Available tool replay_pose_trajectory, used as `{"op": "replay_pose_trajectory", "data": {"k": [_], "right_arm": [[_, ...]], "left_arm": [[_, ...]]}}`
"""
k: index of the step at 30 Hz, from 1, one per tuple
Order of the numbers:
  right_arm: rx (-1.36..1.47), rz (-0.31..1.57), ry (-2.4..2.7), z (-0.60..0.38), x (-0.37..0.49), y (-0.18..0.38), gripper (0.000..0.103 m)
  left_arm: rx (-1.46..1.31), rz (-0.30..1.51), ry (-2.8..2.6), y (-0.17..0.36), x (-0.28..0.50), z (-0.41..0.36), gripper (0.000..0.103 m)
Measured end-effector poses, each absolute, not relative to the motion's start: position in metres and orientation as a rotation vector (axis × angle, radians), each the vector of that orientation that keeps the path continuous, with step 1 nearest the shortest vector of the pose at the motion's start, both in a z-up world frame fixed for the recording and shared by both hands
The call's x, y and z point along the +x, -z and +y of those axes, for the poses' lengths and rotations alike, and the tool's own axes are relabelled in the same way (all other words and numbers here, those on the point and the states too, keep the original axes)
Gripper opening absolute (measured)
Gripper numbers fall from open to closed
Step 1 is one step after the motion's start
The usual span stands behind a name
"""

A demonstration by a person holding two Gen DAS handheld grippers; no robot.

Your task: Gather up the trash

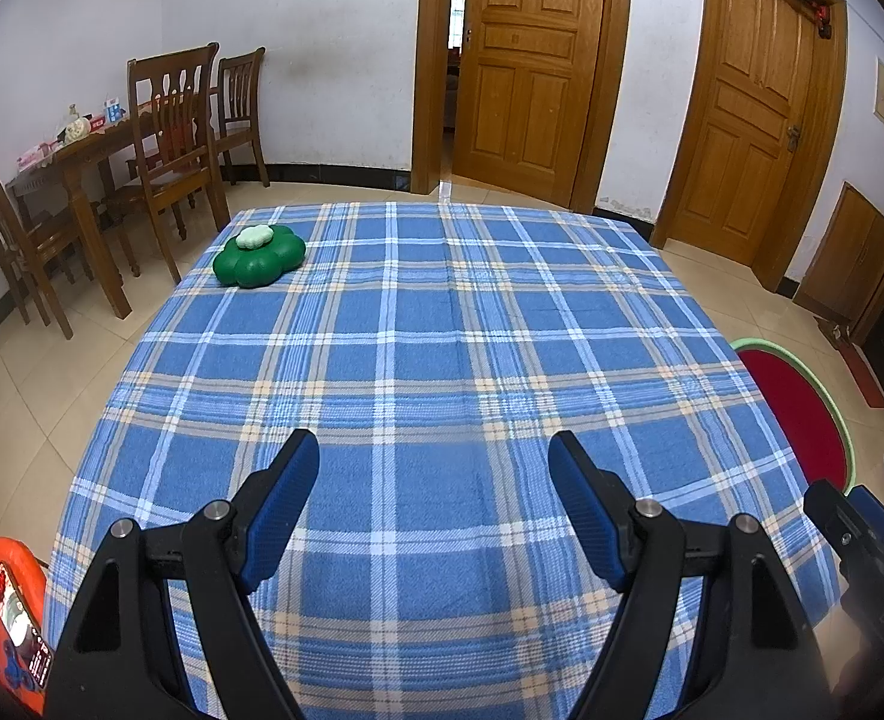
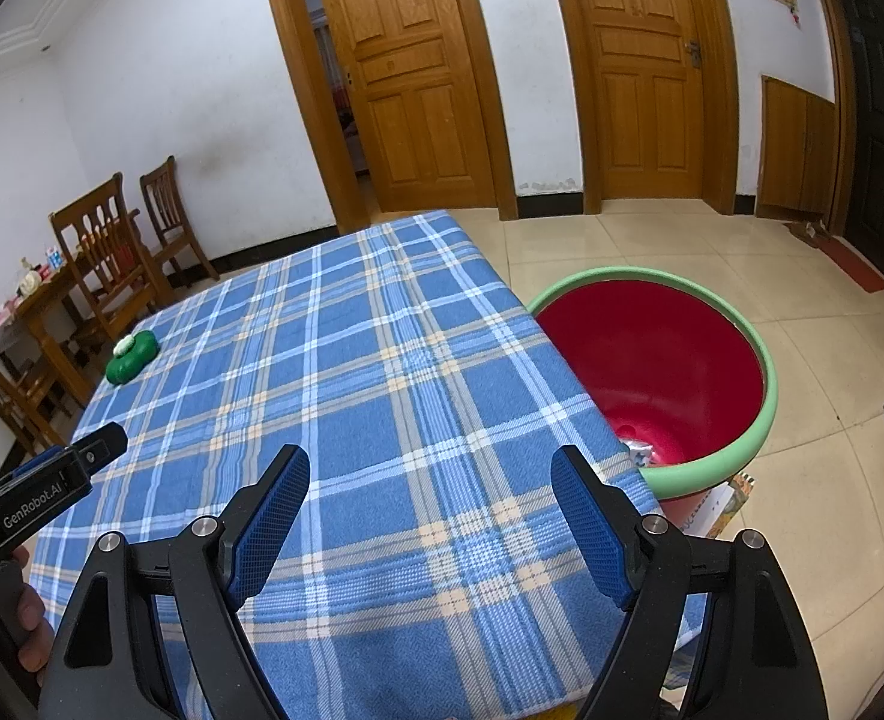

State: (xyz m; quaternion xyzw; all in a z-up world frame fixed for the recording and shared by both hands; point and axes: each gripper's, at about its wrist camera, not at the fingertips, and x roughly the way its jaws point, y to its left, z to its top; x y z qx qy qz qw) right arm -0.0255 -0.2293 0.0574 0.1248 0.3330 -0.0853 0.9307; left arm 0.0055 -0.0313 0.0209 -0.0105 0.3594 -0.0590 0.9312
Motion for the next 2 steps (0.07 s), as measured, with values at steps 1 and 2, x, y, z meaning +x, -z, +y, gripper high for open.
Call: {"op": "replay_pose_trajectory", "data": {"k": [1,2], "right_arm": [[0.255,0.682,0.174,-0.2288,-0.0259,-0.0570,0.083],[0.255,0.682,0.174,-0.2289,-0.0259,-0.0570,0.083]], "left_arm": [[-0.022,0.737,0.119,-0.0192,0.0047,-0.0307,0.078],[-0.022,0.739,0.117,-0.0188,0.0043,-0.0304,0.078]]}}
